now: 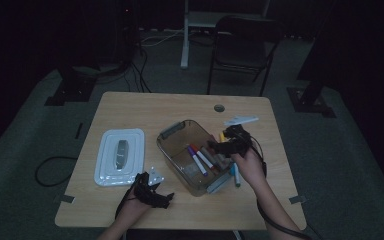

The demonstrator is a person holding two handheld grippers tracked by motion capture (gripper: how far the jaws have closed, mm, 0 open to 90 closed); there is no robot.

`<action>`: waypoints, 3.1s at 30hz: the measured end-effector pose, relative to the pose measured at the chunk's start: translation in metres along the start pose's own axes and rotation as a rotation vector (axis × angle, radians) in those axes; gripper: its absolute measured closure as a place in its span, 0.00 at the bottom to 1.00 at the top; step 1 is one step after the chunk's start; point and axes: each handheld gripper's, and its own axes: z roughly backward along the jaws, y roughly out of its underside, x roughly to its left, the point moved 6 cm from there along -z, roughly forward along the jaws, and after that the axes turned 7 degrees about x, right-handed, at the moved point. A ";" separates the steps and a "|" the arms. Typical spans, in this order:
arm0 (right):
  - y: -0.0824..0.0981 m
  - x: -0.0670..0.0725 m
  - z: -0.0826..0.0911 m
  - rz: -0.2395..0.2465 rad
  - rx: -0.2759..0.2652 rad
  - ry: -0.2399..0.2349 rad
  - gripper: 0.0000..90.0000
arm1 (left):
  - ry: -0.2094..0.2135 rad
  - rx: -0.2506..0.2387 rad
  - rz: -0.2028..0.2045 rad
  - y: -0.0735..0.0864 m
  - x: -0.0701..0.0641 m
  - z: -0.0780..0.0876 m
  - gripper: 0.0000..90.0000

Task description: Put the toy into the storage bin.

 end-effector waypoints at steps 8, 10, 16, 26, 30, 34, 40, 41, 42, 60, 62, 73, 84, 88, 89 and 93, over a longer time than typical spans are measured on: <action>0.043 -0.053 0.026 -0.139 -0.085 0.150 0.18 | 0.000 0.001 -0.002 0.000 0.000 0.000 0.00; 0.057 -0.059 0.027 -0.175 -0.071 0.087 0.15 | 0.000 0.002 -0.002 0.000 0.000 0.000 0.00; 0.095 -0.080 0.018 -0.307 -0.081 0.009 0.14 | 0.002 0.002 0.000 0.000 0.000 0.000 0.00; 0.123 -0.123 -0.011 -0.397 0.016 0.132 0.26 | 0.002 0.001 0.000 0.000 0.000 0.000 0.00; 0.127 -0.128 -0.024 -0.415 0.059 0.167 0.35 | 0.002 0.001 0.000 0.000 0.000 0.000 0.00; 0.136 -0.125 -0.036 -0.418 0.101 0.158 0.54 | 0.002 0.001 0.000 0.000 0.000 0.000 0.00; 0.147 -0.120 -0.041 -0.396 0.168 0.162 0.62 | 0.001 0.001 0.000 0.000 0.000 0.000 0.00; 0.149 -0.120 -0.041 -0.388 0.170 0.171 0.64 | 0.001 0.001 0.000 0.000 0.000 0.000 0.00; 0.149 -0.121 -0.040 -0.387 0.171 0.177 0.66 | 0.001 0.001 0.000 0.000 0.000 0.000 0.00; 0.140 -0.126 -0.027 -0.318 0.186 0.256 0.85 | 0.001 0.001 0.000 0.000 0.000 0.000 0.00; 0.134 -0.124 -0.022 -0.309 0.175 0.246 0.85 | 0.001 0.001 0.000 0.000 0.000 0.000 0.00; 0.068 -0.096 0.019 -0.211 0.048 0.173 0.85 | -0.001 0.002 -0.002 0.000 0.000 0.000 0.00; 0.011 -0.044 0.032 -0.086 -0.014 0.063 0.85 | 0.000 0.000 0.000 0.000 0.000 0.000 0.00; -0.005 -0.023 0.032 -0.033 -0.021 0.018 0.85 | 0.000 0.001 0.000 0.000 0.000 0.000 0.00; -0.008 -0.018 0.031 -0.023 -0.024 0.008 0.85 | 0.000 0.002 -0.001 0.000 0.000 0.000 0.00; -0.020 0.005 0.026 0.029 -0.019 -0.043 0.85 | 0.001 0.001 0.001 0.000 0.000 0.000 0.00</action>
